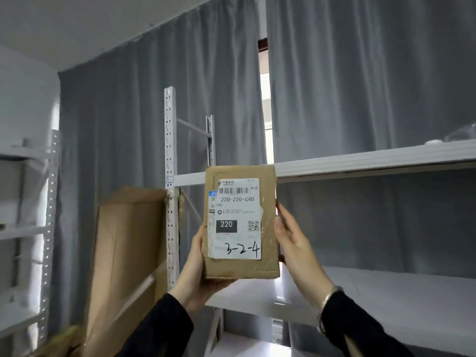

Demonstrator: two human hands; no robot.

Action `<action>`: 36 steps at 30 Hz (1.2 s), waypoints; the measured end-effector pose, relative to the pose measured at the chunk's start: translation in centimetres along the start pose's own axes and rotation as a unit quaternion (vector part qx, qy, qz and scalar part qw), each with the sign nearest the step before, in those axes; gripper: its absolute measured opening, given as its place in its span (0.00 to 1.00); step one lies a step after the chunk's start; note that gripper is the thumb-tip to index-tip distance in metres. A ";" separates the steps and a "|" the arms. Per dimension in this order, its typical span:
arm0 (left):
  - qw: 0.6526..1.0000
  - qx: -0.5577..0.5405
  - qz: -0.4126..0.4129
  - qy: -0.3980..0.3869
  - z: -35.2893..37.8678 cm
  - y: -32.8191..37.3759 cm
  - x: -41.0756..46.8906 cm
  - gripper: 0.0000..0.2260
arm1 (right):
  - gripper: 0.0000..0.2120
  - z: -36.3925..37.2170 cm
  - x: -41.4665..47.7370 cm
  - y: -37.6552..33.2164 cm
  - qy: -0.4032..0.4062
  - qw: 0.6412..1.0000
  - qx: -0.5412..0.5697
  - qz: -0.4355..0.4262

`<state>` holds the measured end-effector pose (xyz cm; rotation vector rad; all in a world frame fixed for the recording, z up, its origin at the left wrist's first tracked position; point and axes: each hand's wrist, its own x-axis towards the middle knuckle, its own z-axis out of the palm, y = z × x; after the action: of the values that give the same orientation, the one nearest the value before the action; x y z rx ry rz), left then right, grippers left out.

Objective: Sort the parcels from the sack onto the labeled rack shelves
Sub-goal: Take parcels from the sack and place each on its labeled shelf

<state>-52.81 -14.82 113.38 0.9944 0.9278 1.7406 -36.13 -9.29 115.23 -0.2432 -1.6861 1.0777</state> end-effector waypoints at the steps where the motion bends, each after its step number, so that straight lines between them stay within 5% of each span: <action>1: 1.000 -0.001 -0.002 -0.003 -1.6 1.0 0.7 0.24 | 0.16 1.6 1.1 0.6 0.004 1.000 0.002 0.003; 11: 0.998 0.000 0.002 -0.060 -13.5 4.8 9.1 0.29 | 0.20 12.1 10.4 6.9 0.055 0.998 -0.005 0.004; 24: 0.992 -0.044 0.112 -0.047 -19.0 5.9 22.4 0.20 | 0.22 15.3 23.7 13.9 0.075 0.995 -0.056 -0.028; 31: 0.993 -0.031 0.109 -0.035 -22.1 5.5 25.4 0.15 | 0.22 17.3 24.8 16.9 0.105 0.992 -0.066 -0.022; 36: 0.997 -0.027 0.069 -0.016 -24.4 1.7 24.9 0.21 | 0.20 18.6 22.2 20.4 0.147 0.986 -0.075 0.007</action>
<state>-82.16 3.82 110.96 1.0695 0.8024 1.8488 -67.85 6.39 114.29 -0.4871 -1.5001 0.8785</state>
